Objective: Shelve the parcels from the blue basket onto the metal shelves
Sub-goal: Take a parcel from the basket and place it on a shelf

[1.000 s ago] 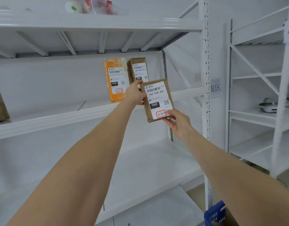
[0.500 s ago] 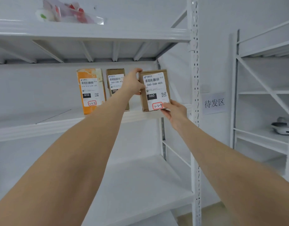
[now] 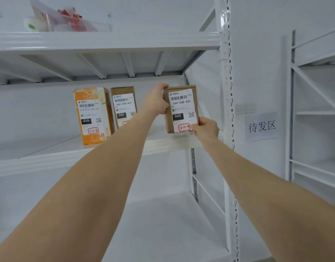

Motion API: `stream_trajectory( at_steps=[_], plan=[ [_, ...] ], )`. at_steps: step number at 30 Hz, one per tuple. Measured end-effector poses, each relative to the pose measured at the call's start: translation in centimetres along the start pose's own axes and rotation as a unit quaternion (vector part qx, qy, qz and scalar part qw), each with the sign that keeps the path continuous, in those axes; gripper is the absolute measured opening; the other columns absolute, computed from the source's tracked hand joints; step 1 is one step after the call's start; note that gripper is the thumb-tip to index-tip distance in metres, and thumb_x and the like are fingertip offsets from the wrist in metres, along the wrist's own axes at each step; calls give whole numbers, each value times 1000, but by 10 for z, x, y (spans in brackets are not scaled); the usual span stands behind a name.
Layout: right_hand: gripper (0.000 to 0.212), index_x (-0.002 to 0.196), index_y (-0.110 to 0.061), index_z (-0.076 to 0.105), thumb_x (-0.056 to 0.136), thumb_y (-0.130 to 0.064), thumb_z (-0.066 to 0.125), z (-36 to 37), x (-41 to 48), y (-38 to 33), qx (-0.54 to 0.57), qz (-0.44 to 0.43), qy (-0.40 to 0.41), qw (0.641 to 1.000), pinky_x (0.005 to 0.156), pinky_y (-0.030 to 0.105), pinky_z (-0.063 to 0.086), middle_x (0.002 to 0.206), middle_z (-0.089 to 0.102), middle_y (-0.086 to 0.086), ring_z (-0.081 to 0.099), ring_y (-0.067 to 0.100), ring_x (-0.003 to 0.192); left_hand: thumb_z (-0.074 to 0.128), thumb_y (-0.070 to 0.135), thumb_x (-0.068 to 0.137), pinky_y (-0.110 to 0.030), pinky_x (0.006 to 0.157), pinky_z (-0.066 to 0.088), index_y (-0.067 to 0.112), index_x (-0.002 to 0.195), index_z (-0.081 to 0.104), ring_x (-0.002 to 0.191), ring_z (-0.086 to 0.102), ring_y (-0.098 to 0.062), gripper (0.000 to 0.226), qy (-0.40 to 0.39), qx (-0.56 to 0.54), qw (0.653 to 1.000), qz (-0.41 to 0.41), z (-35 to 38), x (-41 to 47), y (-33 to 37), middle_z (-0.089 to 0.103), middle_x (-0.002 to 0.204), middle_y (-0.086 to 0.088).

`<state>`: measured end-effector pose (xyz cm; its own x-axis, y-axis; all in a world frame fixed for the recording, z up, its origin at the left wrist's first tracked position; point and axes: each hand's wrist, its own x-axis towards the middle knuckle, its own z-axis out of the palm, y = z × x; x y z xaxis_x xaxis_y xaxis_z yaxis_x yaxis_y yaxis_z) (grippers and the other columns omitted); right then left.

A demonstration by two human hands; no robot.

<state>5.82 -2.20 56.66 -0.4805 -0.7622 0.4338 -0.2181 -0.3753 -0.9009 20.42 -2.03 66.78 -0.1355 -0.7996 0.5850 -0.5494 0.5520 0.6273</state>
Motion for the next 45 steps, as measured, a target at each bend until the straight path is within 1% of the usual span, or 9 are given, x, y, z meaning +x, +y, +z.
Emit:
stream_trajectory(
  at_steps=[3,7,16,22,27,32,36,39,45],
  plan=[
    [22,101,-21,71,85,-12,60,5,9,3,-89,-26,-1,996,72,34,50,94,71,-1,62,21,86,50,-15,86,-49,80,57,23,141,37,107,58,-35,67,3,12,1000,0,5,14,-8,57,111,-15],
    [19,98,-25,70,87,-17,57,16,21,9,-174,-40,-6,984,66,29,44,95,70,1,60,26,91,50,-14,87,-47,78,57,22,139,38,107,58,-34,65,8,23,1000,-4,9,28,-22,57,116,-17],
    [20,105,-25,68,93,-23,53,29,39,27,-322,-59,-4,945,79,33,39,106,64,8,48,27,113,53,-13,85,-47,76,58,22,134,41,108,59,-35,62,-1,23,999,-30,21,44,-47,56,120,-18],
    [21,110,-21,65,96,-25,50,32,40,31,-387,-75,1,919,89,36,40,110,66,6,47,27,116,61,-2,86,-37,76,57,20,135,39,109,57,-32,58,-3,85,996,-9,22,48,-49,50,123,-15],
    [46,133,-20,48,91,-31,62,30,35,28,-396,-128,58,907,98,36,39,131,47,7,41,27,123,70,16,83,-39,96,47,18,137,38,116,49,-30,63,38,262,963,46,21,56,-43,35,136,-12],
    [59,146,-14,35,92,-16,59,34,28,28,-409,-340,34,846,111,37,28,155,25,8,24,28,141,60,10,89,-40,97,43,20,144,34,127,42,-27,62,48,384,913,129,28,59,-31,41,140,-7],
    [51,153,-19,19,104,-22,33,43,26,39,-401,-316,-62,858,118,34,18,162,8,-3,7,17,149,50,3,91,-38,88,45,20,133,48,117,50,-26,45,50,442,884,146,36,58,-28,54,125,-7],
    [57,154,-14,10,103,-11,35,44,24,48,-434,-329,-85,835,115,32,19,162,-5,-4,-1,20,149,47,-1,91,-37,88,45,18,132,51,116,51,-27,45,56,441,883,148,37,58,-29,55,124,-7],
    [53,152,-9,20,101,-8,37,47,24,46,-429,-323,-74,840,115,36,25,162,6,0,5,23,149,47,-2,91,-36,88,45,17,132,51,115,53,-28,46,54,443,883,149,38,61,-29,57,123,-8]
  ],
)
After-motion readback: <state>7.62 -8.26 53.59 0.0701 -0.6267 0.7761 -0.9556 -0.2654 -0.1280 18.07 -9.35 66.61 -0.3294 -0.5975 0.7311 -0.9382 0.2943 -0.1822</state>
